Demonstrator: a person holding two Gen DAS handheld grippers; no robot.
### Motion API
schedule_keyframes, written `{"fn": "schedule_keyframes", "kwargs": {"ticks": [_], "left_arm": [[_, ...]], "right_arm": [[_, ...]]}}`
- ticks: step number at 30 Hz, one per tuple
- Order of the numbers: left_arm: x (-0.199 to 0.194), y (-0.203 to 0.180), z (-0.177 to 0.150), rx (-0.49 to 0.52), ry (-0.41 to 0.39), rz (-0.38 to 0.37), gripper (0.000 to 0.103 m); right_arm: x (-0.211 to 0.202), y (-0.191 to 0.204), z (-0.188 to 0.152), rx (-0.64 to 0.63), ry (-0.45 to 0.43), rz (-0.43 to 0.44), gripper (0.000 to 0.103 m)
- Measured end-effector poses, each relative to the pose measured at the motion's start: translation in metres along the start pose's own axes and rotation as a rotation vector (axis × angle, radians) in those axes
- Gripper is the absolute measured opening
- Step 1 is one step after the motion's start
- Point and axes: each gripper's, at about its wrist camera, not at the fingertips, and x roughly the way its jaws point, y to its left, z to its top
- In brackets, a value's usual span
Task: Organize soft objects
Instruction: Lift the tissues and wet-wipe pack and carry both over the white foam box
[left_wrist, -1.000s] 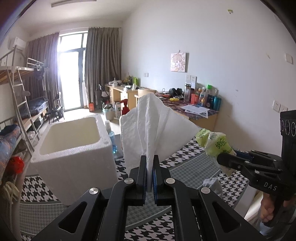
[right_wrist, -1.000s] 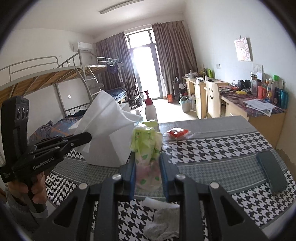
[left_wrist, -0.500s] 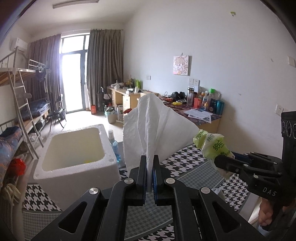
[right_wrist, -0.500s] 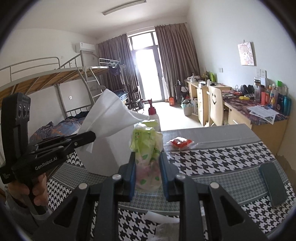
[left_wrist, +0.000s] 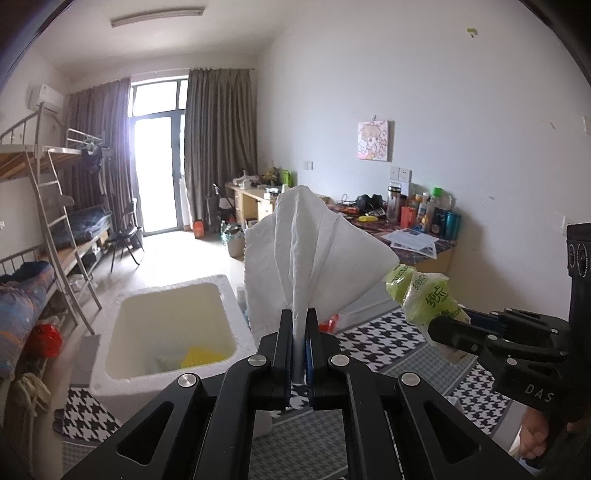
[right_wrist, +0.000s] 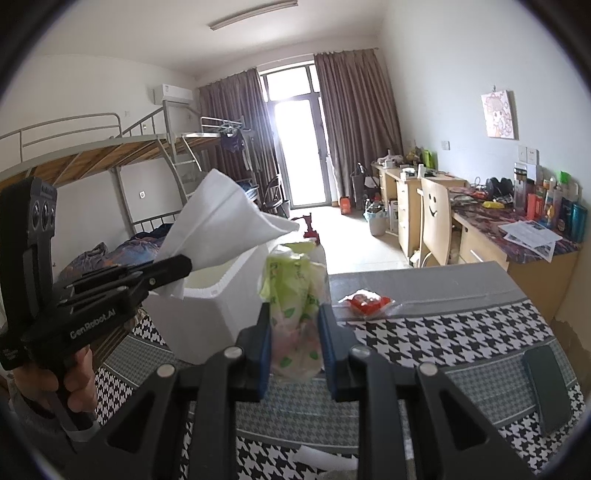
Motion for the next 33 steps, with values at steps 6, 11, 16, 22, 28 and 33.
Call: {"fn": "schedule_keyframes", "kwargs": {"ticks": [6,11,16,22,28,33], "left_arm": [[0.0,0.013,0.009,-0.02,-0.019,0.038,0.006],[0.003,0.024,0.014,-0.034,-0.025,0.073,0.006],[0.004,0.038,0.017,-0.059,-0.032,0.12,0.006],[0.004,0.046,0.022,-0.063,-0.036,0.166,0.006],[0.005,0.057,0.025,-0.078,-0.04,0.214,0.006],[0.01,0.067,0.027,-0.09,-0.034,0.249,0.006]], "right_arm": [[0.011,0.006,0.012,-0.02,-0.009,0.003,0.028],[0.021,0.012,0.018,-0.042,-0.005,0.004,0.028],[0.031,0.021,0.024,-0.06,0.004,0.022,0.028],[0.041,0.035,0.033,-0.09,0.005,0.055,0.028],[0.051,0.044,0.039,-0.106,0.014,0.082,0.028],[0.062,0.05,0.042,-0.12,0.033,0.098,0.028]]}}
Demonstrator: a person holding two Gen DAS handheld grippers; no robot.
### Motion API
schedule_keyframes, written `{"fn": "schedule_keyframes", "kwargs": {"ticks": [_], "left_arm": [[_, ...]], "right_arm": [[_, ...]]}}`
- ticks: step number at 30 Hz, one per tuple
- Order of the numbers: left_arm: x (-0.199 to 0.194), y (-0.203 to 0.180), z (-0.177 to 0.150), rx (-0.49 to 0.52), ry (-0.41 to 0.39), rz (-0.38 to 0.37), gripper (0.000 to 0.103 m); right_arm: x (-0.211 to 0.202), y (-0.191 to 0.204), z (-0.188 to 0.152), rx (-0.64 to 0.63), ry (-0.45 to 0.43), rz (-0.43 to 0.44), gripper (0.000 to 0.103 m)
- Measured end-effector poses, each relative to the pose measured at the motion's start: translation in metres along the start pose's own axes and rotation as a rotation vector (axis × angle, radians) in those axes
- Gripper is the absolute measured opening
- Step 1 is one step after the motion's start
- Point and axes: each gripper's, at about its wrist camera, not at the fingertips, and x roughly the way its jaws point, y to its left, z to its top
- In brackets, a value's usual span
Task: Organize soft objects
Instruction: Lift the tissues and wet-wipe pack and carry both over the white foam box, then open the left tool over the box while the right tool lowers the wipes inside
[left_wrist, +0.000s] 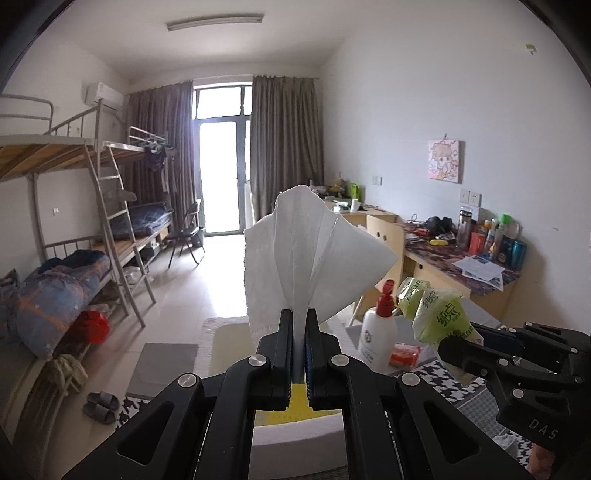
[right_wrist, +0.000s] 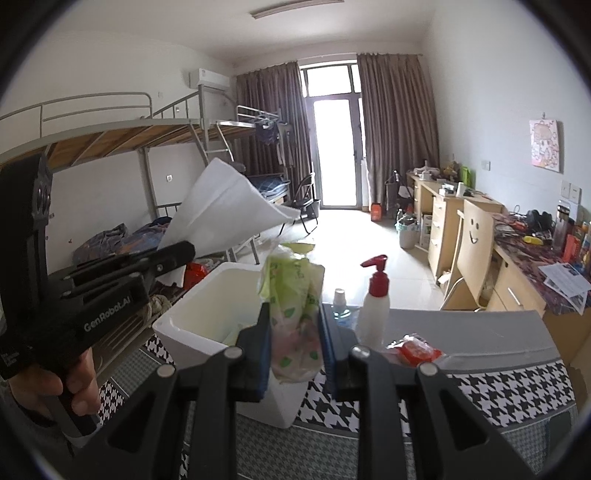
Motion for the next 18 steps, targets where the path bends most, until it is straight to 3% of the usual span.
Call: {"fn": "schedule_keyframes", "kwargs": {"ticks": [18], "left_arm": [[0.024,0.022,-0.005,-0.015,0.052,0.089,0.006]], "right_arm": [[0.035,0.016,0.012,-0.019,0.059,0.044,0.028]]}}
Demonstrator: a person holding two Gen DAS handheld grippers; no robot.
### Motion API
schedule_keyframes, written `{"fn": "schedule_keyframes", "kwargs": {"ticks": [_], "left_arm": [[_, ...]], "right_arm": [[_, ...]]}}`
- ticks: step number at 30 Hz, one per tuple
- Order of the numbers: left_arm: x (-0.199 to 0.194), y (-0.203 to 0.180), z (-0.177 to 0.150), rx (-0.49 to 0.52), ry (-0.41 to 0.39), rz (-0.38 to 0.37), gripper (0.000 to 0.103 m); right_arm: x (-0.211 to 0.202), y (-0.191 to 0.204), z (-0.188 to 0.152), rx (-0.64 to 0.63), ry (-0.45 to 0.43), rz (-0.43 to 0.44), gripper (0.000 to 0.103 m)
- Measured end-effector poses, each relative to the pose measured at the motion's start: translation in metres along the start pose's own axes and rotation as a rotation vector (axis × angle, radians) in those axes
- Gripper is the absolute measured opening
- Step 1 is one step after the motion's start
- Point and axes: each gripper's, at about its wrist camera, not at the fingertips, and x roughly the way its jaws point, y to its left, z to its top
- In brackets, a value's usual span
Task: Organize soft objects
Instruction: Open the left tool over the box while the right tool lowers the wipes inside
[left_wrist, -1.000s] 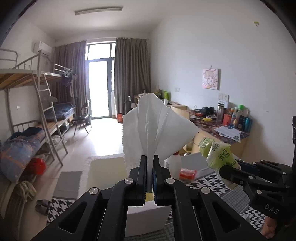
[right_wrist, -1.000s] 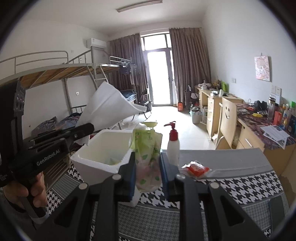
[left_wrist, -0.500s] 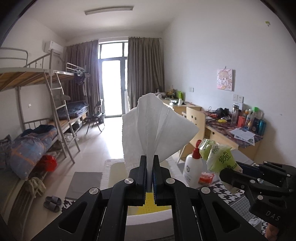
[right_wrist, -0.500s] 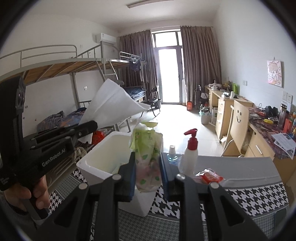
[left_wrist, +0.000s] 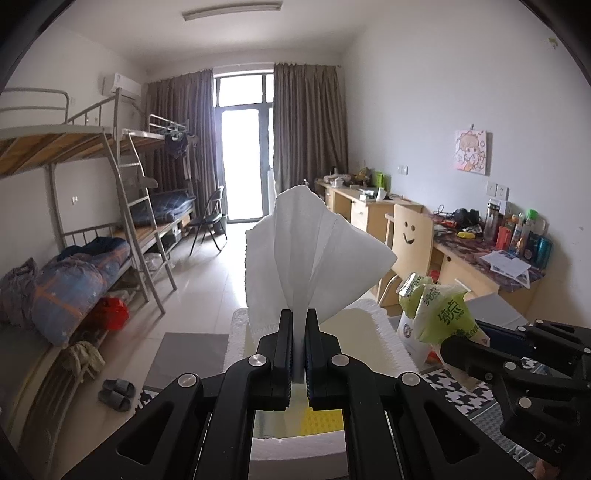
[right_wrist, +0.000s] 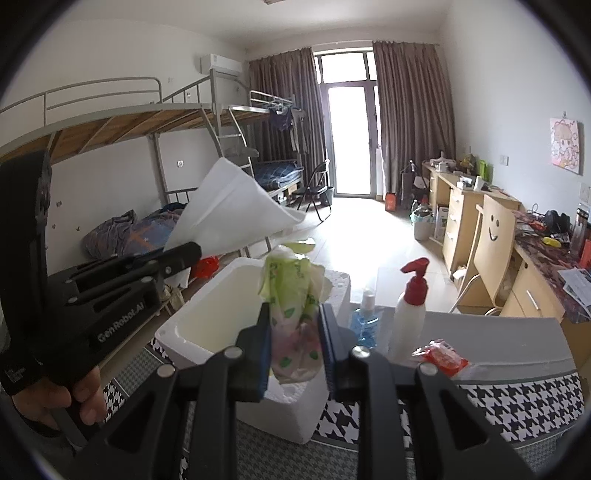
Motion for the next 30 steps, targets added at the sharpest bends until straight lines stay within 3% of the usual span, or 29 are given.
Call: {"fn": "schedule_keyframes", "kwargs": {"ticks": [7,24,26,28,30], "left_arm": [[0.018,0.003,-0.003,0.002,0.039,0.021,0.006],[0.046,0.012,-0.014,0.0,0.14,-0.01,0.007],[0.048,0.013,-0.014,0.007,0.153,-0.029,0.018],[0.047,0.016,-0.016,-0.004,0.153,-0.026,0.053],[0.043,0.02,-0.016,-0.011,0.135,-0.01,0.067]], "right_arm": [[0.007,0.003,0.0,-0.003,0.02,-0.002,0.028],[0.028,0.002,0.003,-0.005,0.057,-0.007,0.028],[0.03,0.003,0.001,-0.001,0.064,-0.008,0.028],[0.031,0.002,0.002,-0.001,0.066,-0.012,0.028],[0.03,0.002,0.003,0.0,0.065,-0.014,0.028]]}}
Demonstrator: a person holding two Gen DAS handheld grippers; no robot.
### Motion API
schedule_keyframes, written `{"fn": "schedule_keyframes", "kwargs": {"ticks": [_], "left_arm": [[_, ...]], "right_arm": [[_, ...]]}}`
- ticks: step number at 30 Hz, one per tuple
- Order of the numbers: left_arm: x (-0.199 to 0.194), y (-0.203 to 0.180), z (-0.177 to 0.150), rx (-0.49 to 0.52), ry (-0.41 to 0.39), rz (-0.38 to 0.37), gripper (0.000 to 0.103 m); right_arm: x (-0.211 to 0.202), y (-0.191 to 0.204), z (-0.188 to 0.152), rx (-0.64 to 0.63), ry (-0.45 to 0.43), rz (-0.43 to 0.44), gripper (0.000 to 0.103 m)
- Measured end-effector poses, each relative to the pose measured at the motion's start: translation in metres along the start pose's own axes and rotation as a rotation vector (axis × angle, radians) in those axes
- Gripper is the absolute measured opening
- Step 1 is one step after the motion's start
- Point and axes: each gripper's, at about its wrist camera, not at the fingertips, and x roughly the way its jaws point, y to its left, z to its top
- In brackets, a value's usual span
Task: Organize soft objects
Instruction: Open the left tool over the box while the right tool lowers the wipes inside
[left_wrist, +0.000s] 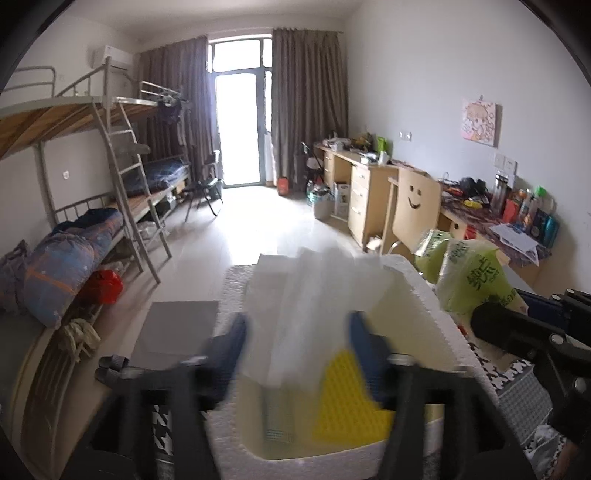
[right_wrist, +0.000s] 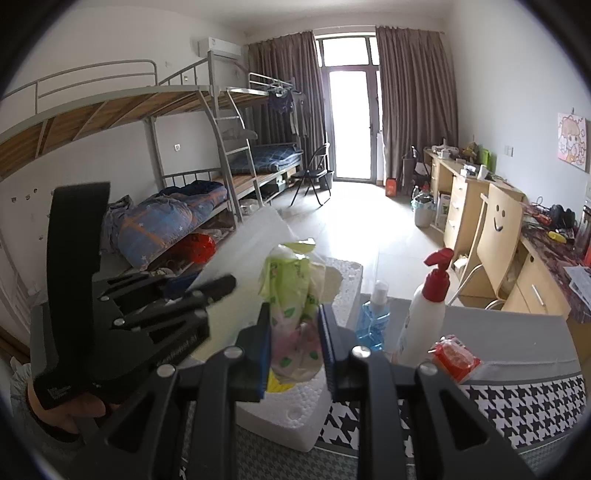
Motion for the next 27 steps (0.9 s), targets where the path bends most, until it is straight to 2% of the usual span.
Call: {"fn": "schedule_keyframes", "kwargs": {"ticks": [3,7,12,15,27], "left_arm": [[-0.004,0.004,0.001,-0.004,-0.008,0.0,0.071],[-0.01,0.01,0.001,-0.022,-0.029,0.029,0.089],[-0.018,0.019,0.002,-0.046,-0.048,0.053,0.092],[-0.022,0.023,0.002,-0.058,-0.067,0.071,0.098],[-0.036,0.045,-0.008,-0.085,-0.088,0.126,0.102]], "right_arm": [[0.0,0.001,0.003,0.002,-0.001,-0.002,0.028],[0.001,0.002,0.003,-0.001,0.001,0.001,0.028],[0.005,0.006,0.003,-0.006,0.007,0.008,0.028],[0.007,0.007,0.004,-0.008,0.01,0.021,0.028],[0.021,0.015,0.006,-0.012,0.029,0.054,0.028]]}}
